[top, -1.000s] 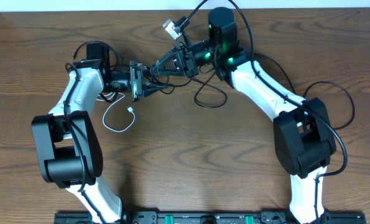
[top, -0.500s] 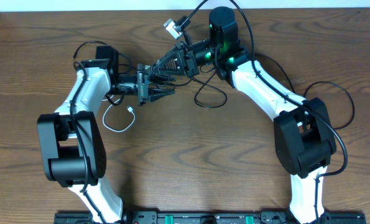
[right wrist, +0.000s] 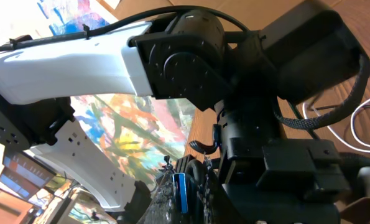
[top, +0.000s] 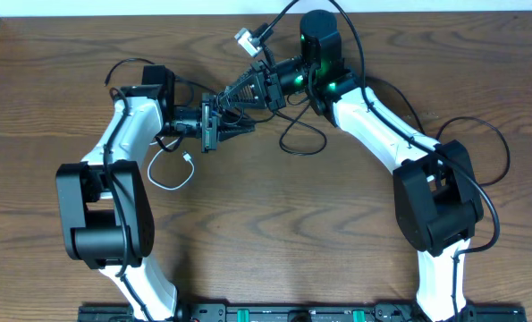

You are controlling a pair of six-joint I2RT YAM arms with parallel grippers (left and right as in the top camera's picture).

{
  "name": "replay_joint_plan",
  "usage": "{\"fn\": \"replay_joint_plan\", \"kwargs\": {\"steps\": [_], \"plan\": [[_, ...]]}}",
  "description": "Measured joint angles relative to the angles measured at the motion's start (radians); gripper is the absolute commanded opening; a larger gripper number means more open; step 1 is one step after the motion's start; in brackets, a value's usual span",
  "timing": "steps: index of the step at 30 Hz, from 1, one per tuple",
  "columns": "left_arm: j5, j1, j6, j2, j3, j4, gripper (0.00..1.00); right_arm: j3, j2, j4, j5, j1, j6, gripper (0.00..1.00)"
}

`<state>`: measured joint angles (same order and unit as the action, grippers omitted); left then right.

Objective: Untangle cables

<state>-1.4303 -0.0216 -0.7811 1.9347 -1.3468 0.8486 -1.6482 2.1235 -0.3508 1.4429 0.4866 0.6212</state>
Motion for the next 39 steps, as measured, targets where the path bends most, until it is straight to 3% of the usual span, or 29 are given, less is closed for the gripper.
{"fn": "replay_joint_plan", "kwargs": {"steps": [8, 17, 21, 23, 24, 25, 36, 39], "plan": [[0.165, -0.001, -0.148, 0.000, 0.000, -0.114, 0.07, 0.001, 0.000, 0.009, -0.011, -0.001, 0.003, 0.01], [0.607, 0.004, -0.262, 0.002, 0.000, -0.203, 0.07, 0.000, -0.002, -0.003, -0.002, 0.004, 0.019, 0.02], [0.727, 0.004, -0.274, 0.002, 0.000, -0.203, 0.08, 0.000, -0.002, 0.003, -0.002, 0.004, 0.027, 0.18], [0.773, 0.004, -0.275, 0.002, 0.000, -0.203, 0.09, 0.000, -0.002, 0.006, -0.001, 0.004, 0.031, 0.38], [0.797, 0.004, -0.273, 0.002, 0.000, -0.203, 0.09, -0.001, -0.002, 0.012, -0.001, 0.003, 0.030, 0.55], [0.812, 0.004, -0.269, 0.002, 0.000, -0.203, 0.09, 0.000, -0.002, 0.010, 0.000, 0.004, 0.027, 0.59], [0.916, 0.004, -0.089, 0.002, 0.000, -0.200, 0.11, -0.001, -0.002, 0.013, -0.002, 0.004, 0.019, 0.62], [0.968, 0.003, -0.044, 0.002, 0.000, -0.201, 0.11, -0.001, -0.002, 0.033, -0.008, 0.004, 0.014, 0.59]]}}
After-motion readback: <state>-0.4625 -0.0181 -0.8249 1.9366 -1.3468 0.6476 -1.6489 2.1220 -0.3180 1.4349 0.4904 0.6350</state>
